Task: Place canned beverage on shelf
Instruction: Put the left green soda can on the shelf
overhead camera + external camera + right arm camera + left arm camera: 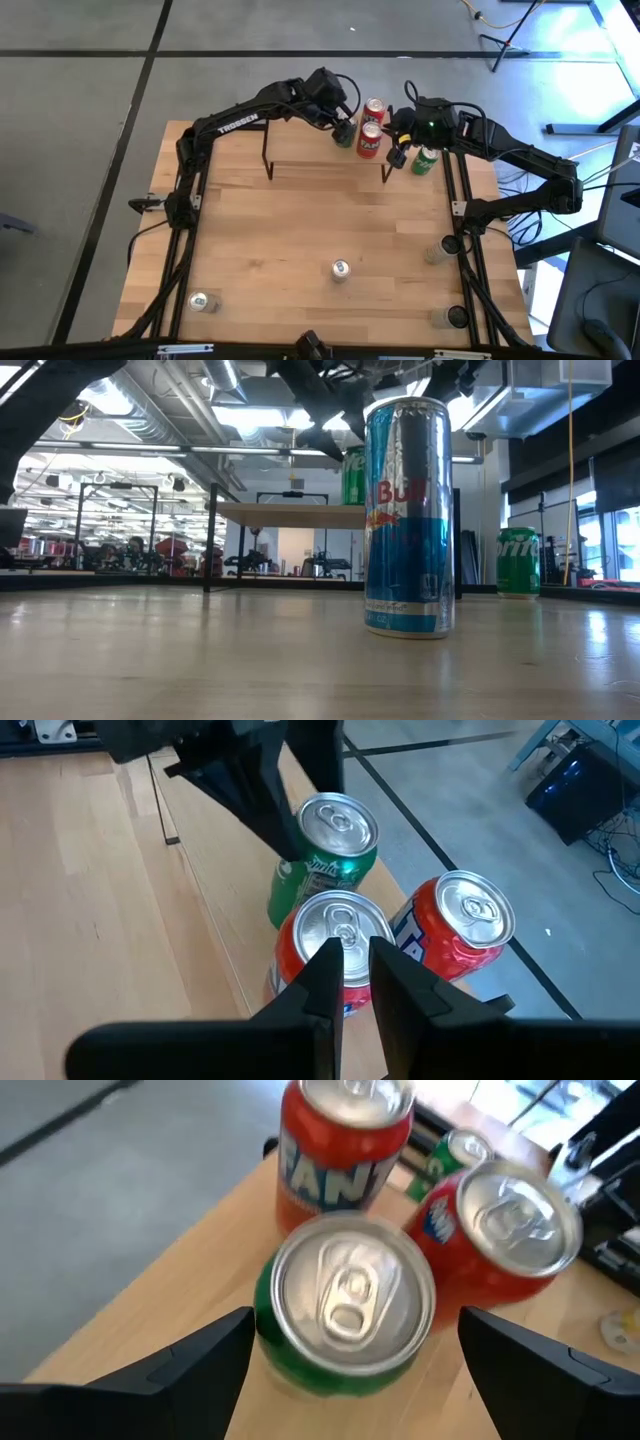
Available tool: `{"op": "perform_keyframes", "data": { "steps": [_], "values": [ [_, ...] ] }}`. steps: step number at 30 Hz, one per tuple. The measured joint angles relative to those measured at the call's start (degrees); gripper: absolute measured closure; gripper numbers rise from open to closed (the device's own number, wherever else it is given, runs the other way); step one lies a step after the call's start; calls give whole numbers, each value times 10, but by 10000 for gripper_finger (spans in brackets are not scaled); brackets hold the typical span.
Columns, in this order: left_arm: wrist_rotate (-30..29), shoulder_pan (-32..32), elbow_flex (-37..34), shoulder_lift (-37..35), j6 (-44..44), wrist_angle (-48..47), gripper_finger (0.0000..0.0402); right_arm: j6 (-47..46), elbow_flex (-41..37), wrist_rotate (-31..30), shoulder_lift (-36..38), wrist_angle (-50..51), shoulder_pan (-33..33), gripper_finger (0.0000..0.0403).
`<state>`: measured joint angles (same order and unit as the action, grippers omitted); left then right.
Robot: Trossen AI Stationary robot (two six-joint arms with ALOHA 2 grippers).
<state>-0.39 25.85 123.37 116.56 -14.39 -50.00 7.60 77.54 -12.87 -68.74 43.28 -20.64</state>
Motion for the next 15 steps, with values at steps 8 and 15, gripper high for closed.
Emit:
{"op": "perform_keyframes", "data": {
  "steps": [8,15],
  "values": [
    [-1,8,0,3,22,9,66,0,0,4,-16,1,0,359],
    [-13,4,0,3,30,28,73,3,0,5,-18,0,0,359]
  ]
}}
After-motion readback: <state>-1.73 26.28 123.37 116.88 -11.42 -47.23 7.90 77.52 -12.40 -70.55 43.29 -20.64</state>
